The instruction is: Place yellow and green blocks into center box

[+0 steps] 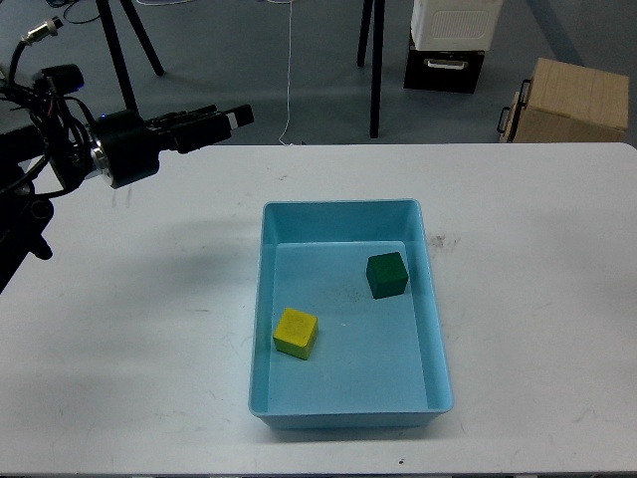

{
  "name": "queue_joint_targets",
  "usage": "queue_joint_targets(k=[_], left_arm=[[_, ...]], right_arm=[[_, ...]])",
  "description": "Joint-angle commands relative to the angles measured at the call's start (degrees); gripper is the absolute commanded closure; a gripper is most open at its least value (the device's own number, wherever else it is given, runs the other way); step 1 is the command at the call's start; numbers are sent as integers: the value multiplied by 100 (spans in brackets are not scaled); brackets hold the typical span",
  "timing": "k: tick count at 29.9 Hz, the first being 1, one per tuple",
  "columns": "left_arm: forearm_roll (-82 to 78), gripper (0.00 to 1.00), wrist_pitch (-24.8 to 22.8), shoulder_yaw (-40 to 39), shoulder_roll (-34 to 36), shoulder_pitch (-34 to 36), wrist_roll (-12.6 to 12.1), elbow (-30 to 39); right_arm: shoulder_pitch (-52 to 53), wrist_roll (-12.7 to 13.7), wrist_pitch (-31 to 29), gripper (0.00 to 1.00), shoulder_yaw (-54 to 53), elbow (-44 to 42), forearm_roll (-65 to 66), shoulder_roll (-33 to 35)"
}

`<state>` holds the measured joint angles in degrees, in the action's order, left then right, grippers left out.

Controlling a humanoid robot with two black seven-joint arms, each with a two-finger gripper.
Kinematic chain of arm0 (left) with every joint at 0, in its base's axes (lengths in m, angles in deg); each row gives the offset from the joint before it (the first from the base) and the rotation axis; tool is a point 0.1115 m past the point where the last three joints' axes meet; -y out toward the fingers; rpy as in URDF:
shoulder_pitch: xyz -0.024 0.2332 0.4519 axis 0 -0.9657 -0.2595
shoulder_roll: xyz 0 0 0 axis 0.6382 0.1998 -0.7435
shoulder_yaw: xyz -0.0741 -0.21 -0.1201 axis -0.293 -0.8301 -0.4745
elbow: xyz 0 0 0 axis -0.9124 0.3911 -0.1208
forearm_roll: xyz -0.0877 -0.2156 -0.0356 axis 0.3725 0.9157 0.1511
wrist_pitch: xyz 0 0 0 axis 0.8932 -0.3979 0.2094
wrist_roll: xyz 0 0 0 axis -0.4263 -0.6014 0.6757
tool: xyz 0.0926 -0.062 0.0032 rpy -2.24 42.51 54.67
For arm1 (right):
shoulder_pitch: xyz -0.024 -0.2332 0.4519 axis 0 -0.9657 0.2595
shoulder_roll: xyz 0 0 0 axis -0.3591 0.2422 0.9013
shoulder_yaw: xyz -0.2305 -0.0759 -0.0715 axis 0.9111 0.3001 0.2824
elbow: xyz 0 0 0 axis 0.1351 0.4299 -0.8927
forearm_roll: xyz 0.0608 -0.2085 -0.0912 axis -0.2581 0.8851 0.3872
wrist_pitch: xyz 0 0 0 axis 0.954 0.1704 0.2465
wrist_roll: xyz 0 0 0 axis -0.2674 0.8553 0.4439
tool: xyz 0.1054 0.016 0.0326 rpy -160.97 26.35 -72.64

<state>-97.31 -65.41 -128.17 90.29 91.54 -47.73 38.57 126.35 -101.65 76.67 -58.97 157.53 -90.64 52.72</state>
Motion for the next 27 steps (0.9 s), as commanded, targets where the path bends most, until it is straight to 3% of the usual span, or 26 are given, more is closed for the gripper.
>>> queue_joint_targets(k=[1, 9, 16, 22, 27], left_arm=[[1266, 4, 1, -677, -148, -190, 0, -185], [4184, 1, 629, -775, -192, -428, 0, -967], [6742, 0, 1104, -687, -192, -762, 0, -1020], [7816, 0, 1140, -687, -341, -902, -611, -1011], [8448, 0, 1140, -687, -560, -1105, -1104, -1011]], right_arm=[[-1, 21, 22, 1, -1, 11, -1509, -273], [-185, -5, 249, 1, -46, -42, -2794, -845], [-457, 3, 654, 1, -54, -235, -4279, -1336], [-914, 12, 541, 1, -247, -437, -5044, -1767], [-1739, 21, 417, 1, -1221, -621, -5897, -2250]])
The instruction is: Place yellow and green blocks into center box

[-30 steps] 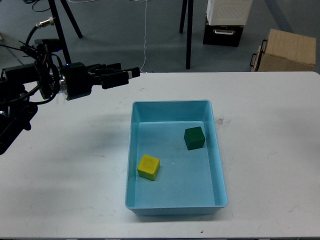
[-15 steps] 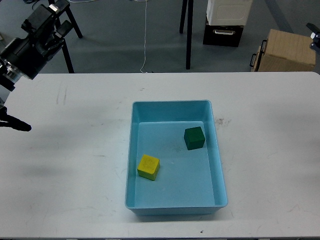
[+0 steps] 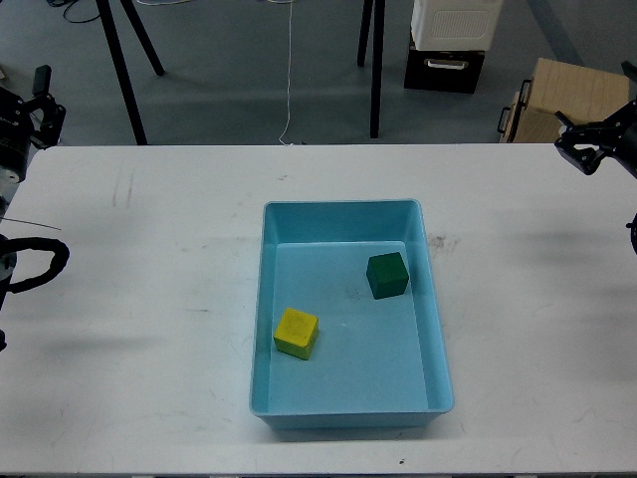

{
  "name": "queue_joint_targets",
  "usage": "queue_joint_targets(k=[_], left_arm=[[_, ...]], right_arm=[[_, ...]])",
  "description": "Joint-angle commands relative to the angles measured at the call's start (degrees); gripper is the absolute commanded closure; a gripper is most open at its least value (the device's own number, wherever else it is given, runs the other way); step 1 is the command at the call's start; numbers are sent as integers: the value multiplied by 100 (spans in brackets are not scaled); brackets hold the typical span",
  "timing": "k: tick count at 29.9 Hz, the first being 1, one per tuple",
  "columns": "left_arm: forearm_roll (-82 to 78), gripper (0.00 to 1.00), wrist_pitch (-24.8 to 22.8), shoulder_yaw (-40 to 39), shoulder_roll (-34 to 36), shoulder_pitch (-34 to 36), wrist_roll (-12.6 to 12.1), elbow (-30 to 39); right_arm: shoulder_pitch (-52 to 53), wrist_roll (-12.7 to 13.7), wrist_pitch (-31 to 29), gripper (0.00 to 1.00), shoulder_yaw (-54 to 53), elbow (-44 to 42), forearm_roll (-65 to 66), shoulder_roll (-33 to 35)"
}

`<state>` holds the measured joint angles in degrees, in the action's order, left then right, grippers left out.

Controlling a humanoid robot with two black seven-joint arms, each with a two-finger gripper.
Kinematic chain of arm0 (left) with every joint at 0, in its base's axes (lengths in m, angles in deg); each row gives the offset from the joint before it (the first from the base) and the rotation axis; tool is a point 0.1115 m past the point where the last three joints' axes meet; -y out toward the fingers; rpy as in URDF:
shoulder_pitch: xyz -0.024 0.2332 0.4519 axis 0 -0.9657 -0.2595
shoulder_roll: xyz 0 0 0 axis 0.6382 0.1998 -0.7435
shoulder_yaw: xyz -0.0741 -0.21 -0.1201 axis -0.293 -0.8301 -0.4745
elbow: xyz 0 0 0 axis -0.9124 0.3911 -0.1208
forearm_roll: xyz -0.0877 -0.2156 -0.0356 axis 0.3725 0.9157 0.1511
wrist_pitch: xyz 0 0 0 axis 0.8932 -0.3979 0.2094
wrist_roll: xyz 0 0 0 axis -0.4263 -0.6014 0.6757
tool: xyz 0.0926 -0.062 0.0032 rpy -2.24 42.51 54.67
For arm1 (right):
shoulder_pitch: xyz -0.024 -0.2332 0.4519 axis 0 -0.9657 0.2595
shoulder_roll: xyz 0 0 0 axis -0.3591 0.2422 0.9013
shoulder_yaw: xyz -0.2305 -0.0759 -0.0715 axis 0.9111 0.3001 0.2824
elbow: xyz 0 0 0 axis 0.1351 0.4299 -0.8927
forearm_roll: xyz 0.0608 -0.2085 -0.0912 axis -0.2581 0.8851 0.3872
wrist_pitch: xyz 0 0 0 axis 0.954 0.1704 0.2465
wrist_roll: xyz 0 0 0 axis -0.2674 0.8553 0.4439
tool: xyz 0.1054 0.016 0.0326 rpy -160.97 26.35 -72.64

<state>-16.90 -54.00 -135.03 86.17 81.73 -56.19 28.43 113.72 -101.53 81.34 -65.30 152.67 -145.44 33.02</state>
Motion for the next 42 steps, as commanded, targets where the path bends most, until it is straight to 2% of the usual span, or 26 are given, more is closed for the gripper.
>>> queue_joint_targets(k=[1, 3, 8, 10, 12, 15, 17, 19, 21, 23, 25, 30, 42], left_arm=[[592, 0, 8, -1, -210, -133, -293, 2], [1013, 0, 8, -1, -272, -151, -415, 2], [1910, 0, 96, 25, -421, -168, -1267, -6], [2148, 0, 218, 34, -430, -177, -1575, -6], [2315, 0, 411, 34, -421, -177, -1795, -6], [2570, 0, 588, 25, -421, -177, -1884, -6], [2755, 0, 588, 25, -430, -186, -1875, 20], [2835, 0, 588, 34, -439, -186, -1893, 37], [2852, 0, 615, 34, -448, -203, -2094, 38], [2992, 0, 711, 34, -456, -291, -2506, 46], [3342, 0, 930, -1, -465, -361, -2744, 46], [4170, 0, 1133, -63, -509, -581, -2798, 46], [4206, 0, 1116, -115, -693, -599, -2763, 73]], right_arm=[[-660, 9, -76, 1, -825, -215, -452, -420], [-1073, 1, -164, 1, -1344, -382, -452, -806], [-1865, 35, -489, 1, -2487, -952, -391, -1887], [-1936, 158, -761, 1, -2673, -1207, -365, -2213], [-1945, 308, -1313, 1, -2726, -1445, -321, -2381], [-1936, 370, -2096, 1, -2691, -1753, -286, -2495], [-1936, 413, -2305, 1, -2673, -1727, -242, -2504], [-1919, 615, -2305, 1, -2664, -1727, -67, -2496], [-1901, 739, -2292, 1, -2656, -1718, 232, -2487], [-1901, 730, -2248, 1, -2673, -1718, 417, -2504], [-1945, 730, -2248, 1, -2656, -1710, 496, -2487], [-1971, 721, -2239, 1, -2577, -1701, 506, -2434], [-2051, 721, -2230, 1, -2550, -1639, 690, -2425]])
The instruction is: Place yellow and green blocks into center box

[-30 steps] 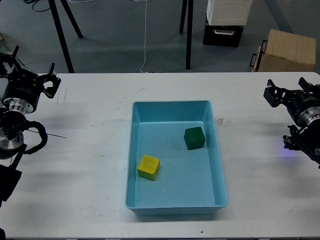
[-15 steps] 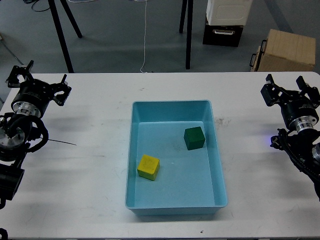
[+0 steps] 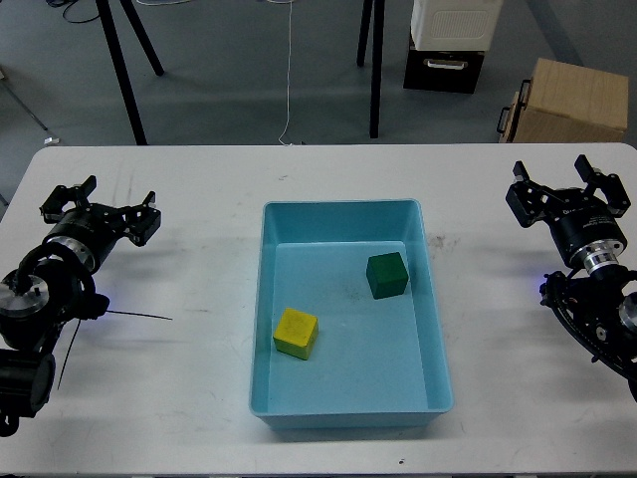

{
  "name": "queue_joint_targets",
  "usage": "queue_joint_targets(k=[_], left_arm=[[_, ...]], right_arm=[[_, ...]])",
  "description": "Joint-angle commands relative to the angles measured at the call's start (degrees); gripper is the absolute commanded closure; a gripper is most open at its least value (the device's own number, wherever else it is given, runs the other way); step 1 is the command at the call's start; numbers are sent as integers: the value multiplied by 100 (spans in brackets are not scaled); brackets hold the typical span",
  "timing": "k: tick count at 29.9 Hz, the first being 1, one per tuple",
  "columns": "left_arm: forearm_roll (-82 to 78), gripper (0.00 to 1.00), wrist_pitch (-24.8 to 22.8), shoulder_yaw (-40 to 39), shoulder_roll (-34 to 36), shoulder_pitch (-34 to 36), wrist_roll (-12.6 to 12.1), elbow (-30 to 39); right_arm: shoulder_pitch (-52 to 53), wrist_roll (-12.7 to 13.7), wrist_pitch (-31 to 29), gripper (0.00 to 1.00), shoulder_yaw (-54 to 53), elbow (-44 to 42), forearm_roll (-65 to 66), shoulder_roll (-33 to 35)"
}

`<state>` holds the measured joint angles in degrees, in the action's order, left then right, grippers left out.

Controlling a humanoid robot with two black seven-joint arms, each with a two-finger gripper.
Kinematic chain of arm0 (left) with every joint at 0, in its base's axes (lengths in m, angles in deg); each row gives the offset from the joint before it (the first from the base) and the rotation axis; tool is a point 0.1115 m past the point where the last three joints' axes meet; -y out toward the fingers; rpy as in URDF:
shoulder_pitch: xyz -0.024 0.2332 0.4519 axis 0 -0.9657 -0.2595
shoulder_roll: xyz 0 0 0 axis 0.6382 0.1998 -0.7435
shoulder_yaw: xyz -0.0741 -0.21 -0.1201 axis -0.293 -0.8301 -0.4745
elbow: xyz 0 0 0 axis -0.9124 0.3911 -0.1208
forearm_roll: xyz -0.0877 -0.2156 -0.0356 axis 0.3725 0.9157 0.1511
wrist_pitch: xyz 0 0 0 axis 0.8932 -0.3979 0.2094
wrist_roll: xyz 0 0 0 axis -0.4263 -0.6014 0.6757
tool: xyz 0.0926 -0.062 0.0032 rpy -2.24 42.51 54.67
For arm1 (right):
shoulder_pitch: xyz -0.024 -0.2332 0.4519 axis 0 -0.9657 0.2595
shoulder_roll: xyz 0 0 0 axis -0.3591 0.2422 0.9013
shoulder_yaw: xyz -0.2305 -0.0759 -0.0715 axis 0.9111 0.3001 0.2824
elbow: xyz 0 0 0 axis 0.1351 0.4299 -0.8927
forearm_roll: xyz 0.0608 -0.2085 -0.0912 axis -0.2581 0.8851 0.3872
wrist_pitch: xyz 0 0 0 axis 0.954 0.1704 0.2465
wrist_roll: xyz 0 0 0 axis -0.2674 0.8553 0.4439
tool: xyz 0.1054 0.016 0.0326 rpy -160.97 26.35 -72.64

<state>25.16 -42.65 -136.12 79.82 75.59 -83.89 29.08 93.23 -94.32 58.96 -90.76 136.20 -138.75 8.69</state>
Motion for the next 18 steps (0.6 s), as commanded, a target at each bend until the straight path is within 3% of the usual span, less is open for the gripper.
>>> queue_joint_targets(k=[1, 18], left_arm=[[1, 0, -28, -24, -111, 24, 16, 8], [1, 0, -90, -121, -455, 41, 16, 25]], right_arm=[[-2, 0, 9, 1, -4, 8, 21, 25], [-64, -17, 9, 1, -57, -9, 179, 192]])
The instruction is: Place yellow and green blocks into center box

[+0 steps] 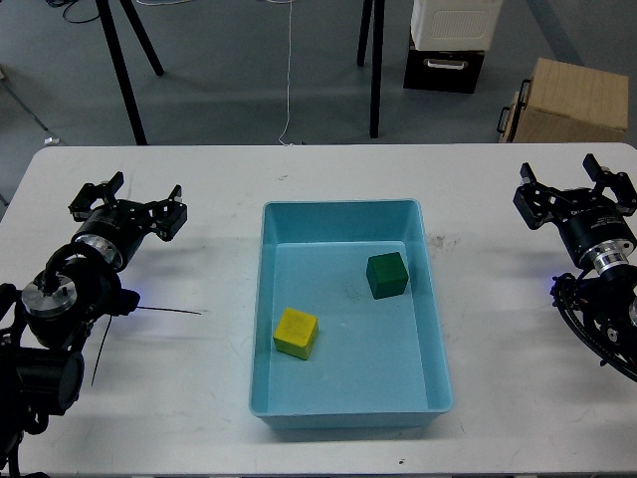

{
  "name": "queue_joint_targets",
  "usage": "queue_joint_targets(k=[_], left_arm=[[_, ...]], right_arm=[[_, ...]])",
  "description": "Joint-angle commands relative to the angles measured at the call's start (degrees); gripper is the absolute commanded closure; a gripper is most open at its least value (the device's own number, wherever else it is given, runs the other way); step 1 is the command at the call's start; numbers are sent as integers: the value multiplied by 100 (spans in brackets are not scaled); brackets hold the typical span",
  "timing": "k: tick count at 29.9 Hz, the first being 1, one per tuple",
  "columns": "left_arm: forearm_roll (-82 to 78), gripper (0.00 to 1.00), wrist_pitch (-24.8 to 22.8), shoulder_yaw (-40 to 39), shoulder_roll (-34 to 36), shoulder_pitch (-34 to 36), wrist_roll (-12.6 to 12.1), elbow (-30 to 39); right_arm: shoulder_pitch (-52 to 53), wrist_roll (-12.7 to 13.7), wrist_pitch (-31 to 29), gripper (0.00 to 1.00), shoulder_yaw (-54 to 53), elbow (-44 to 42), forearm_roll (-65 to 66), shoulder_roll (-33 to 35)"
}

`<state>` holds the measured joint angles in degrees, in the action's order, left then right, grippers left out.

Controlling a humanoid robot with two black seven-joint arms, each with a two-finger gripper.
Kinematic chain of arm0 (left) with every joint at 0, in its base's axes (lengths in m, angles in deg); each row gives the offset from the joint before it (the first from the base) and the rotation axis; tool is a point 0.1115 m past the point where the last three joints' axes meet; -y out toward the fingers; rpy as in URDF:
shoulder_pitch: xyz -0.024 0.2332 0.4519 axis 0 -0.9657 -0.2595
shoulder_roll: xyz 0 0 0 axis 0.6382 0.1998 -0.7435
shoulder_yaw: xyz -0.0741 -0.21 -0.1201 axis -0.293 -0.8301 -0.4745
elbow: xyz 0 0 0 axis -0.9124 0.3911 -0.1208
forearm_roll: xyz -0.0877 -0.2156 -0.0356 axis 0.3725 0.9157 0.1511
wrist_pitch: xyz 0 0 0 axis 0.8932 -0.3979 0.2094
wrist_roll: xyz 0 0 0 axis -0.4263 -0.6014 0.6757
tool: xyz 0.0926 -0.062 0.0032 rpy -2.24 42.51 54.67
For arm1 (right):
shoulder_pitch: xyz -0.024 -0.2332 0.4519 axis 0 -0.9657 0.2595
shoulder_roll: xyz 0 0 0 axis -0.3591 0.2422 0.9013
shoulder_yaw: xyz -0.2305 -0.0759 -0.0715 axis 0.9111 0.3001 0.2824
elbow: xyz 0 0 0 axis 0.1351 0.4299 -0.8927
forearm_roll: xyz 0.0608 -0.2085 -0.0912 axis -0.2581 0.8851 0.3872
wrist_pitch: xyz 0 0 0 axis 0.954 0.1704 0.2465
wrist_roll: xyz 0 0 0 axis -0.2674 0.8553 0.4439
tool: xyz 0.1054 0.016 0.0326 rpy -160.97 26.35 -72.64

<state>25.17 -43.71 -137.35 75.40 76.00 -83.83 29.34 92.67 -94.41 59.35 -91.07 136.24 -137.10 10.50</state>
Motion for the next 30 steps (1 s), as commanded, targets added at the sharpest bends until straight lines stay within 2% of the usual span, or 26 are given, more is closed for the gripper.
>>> queue_joint_targets(k=[1, 16, 20, 24, 30], left_arm=[[-1, 0, 8, -6, -47, 1, 1, -1], [17, 0, 16, -24, -47, -8, -35, -1], [595, 0, 43, -480, -12, -8, -61, -63], [1238, 0, 288, -648, 49, 62, -254, -71], [1283, 0, 350, -657, 49, 36, -254, -71]], right_arm=[[-7, -26, -30, 1, -34, -13, 14, 11], [-16, -70, -48, 1, -52, -31, 14, -42], [-34, -70, -48, 1, -69, -57, 14, -68], [-34, -70, 14, 1, -227, -83, -4, -77], [-16, -52, 5, 1, -201, -92, -4, -77]])
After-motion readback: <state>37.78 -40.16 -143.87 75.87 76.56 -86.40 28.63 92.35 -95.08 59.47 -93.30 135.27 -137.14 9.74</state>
